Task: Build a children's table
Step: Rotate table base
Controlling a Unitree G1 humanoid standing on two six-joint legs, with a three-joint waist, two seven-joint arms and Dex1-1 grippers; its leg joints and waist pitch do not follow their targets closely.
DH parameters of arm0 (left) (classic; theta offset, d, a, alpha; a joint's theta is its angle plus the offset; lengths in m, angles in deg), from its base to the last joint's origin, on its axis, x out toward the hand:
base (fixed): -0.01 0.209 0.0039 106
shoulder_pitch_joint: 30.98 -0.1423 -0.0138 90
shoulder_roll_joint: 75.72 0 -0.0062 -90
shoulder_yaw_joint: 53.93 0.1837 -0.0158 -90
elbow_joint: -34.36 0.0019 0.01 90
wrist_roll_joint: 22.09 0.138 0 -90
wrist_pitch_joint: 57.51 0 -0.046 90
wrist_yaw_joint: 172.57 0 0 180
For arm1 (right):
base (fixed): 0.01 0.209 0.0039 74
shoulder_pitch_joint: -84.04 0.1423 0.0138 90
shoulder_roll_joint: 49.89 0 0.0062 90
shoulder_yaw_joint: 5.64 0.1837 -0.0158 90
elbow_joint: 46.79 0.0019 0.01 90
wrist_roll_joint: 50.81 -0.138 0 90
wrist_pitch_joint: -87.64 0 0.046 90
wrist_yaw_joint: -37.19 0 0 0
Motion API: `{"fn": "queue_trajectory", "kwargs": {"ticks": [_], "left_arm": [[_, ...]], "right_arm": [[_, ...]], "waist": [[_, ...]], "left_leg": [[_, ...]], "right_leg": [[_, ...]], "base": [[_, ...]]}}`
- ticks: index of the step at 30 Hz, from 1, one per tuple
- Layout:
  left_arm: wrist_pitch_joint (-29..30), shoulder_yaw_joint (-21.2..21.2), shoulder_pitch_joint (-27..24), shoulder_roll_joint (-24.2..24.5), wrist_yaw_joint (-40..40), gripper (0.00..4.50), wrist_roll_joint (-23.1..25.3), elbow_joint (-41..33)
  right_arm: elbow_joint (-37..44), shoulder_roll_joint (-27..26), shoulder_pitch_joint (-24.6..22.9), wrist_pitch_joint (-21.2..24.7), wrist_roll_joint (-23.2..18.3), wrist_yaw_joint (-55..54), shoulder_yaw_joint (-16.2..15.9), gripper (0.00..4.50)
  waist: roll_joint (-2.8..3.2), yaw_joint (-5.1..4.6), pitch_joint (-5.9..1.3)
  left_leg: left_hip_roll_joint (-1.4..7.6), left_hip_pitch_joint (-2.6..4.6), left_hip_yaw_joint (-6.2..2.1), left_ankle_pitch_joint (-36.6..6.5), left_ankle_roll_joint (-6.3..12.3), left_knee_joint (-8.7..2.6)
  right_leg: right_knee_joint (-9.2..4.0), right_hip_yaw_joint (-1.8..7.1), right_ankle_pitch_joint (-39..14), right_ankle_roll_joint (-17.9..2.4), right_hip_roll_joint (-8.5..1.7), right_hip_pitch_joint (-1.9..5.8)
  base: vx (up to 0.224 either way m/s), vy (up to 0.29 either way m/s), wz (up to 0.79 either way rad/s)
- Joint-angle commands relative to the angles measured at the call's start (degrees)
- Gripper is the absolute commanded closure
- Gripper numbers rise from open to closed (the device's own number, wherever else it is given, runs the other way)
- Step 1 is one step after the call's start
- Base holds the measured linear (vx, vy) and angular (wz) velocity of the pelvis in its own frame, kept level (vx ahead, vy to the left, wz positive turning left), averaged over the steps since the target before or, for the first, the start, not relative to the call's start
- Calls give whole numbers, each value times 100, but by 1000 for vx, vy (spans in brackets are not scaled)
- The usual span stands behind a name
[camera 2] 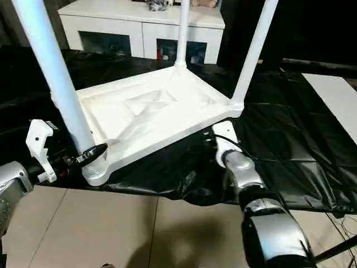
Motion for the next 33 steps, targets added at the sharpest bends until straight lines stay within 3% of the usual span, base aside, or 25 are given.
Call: {"fn": "queue_trajectory", "kwargs": {"ticks": [1,5,7,11,15,16,18,19,20,21,22,23,24,25,26,28,29,33], "left_arm": [[19,151,87,-61,250,61,-147,-219],[468,579,197,-172,698,34,-688,-726],[549,748,286,-202,767,20,-767,-800],[495,1187,665,-299,1017,8,-598,-651],[417,1490,1103,-496,1225,8,-459,-428],[417,1612,1305,-581,1259,8,-449,-331],[354,1715,1461,-646,1277,8,-392,-216],[215,1848,1668,-742,1289,8,-272,7],[141,1913,1758,-793,1307,8,-217,116],[79,1970,1858,-853,1337,8,-177,243],[53,1988,1900,-886,1342,8,-159,295],[-63,2062,2078,-1050,1362,8,-79,523],[-101,2088,2133,-1121,1359,8,-54,596],[-162,2123,2201,-1206,1347,8,-12,696],[-219,2175,2255,-1274,1343,8,30,783],[-328,2274,2353,-1384,1341,8,104,948],[-372,2300,2401,-1447,1342,8,115,1027],[-622,2366,2619,-1724,1341,8,214,1429]], "right_arm": [[22,-104,206,75,-29,163,-27,68],[-116,-388,380,79,-50,526,-72,68],[-163,-471,432,83,-3,619,-132,68],[-252,-669,484,100,157,768,-301,68],[-255,-847,494,68,223,932,-366,68],[-256,-911,499,36,235,1020,-383,68],[-248,-943,494,14,246,1044,-405,68],[-237,-974,489,2,242,1035,-414,68],[-227,-988,479,-10,229,1046,-408,68],[-220,-1000,473,-19,225,1064,-399,68],[-215,-1004,469,-27,224,1076,-399,68],[-188,-1021,437,-67,227,1152,-398,68],[-173,-1026,414,-80,230,1181,-402,68],[-154,-1029,384,-105,241,1229,-419,68],[-125,-1040,338,-132,244,1316,-435,68],[-75,-1061,258,-179,248,1478,-464,68],[-52,-1077,220,-220,246,1553,-481,68],[37,-1162,86,-337,234,1808,-548,68]], "waist": [[64,-11,-342],[74,0,-364],[74,17,-350],[26,4,-373],[27,-23,-372],[44,-41,-378],[18,-70,-378],[39,-84,-376],[31,-78,-377],[75,-83,-384],[51,-99,-376],[121,-95,-390],[89,-100,-390],[132,-92,-397],[102,-98,-397],[112,-97,-399],[163,-97,-394],[151,-102,-405]], "left_leg": [[-43,161,-5,-2709,-304,-487],[-23,176,26,-2490,-265,-478],[-37,150,35,-2344,-235,-492],[-35,129,39,-2075,-207,-486],[-43,83,39,-1854,-205,-490],[-49,108,47,-1882,-203,-478],[-46,91,48,-1860,-187,-479],[-56,79,44,-1822,-177,-481],[-55,110,52,-1869,-162,-471],[-53,100,44,-1828,-178,-470],[-56,84,46,-1822,-169,-481],[-61,112,48,-1802,-176,-468],[-57,123,56,-1827,-157,-463],[-57,128,51,-1814,-163,-459],[-53,120,54,-1804,-135,-456],[-49,125,57,-1814,-92,-453],[-50,120,46,-1834,-87,-462],[-49,150,52,-1892,-48,-455]], "right_leg": [[-499,38,-2231,-920,-86,92],[-425,59,-1698,-1128,-66,91],[-417,56,-1542,-1175,-53,124],[-389,68,-1353,-1181,-77,172],[-370,76,-1232,-1175,-97,219],[-377,78,-1219,-1190,-91,204],[-376,80,-1168,-1217,-93,223],[-383,77,-1154,-1220,-91,233],[-403,79,-1217,-1226,-92,215],[-376,85,-1127,-1267,-103,235],[-392,79,-1128,-1264,-95,244],[-385,78,-1015,-1302,-87,235],[-391,77,-935,-1365,-78,235],[-375,76,-868,-1397,-81,243],[-374,74,-796,-1442,-80,256],[-381,73,-746,-1496,-83,257],[-372,68,-738,-1529,-82,268],[-383,62,-624,-1634,-69,271]], "base": [[0,0,0],[0,0,0],[26,5,1],[0,0,0],[0,0,0],[0,0,0],[0,0,0],[0,0,0],[0,0,0],[0,0,0],[0,0,0],[0,0,0],[0,0,0],[0,0,0],[0,0,0],[0,0,0],[0,0,0],[0,0,0]]}}
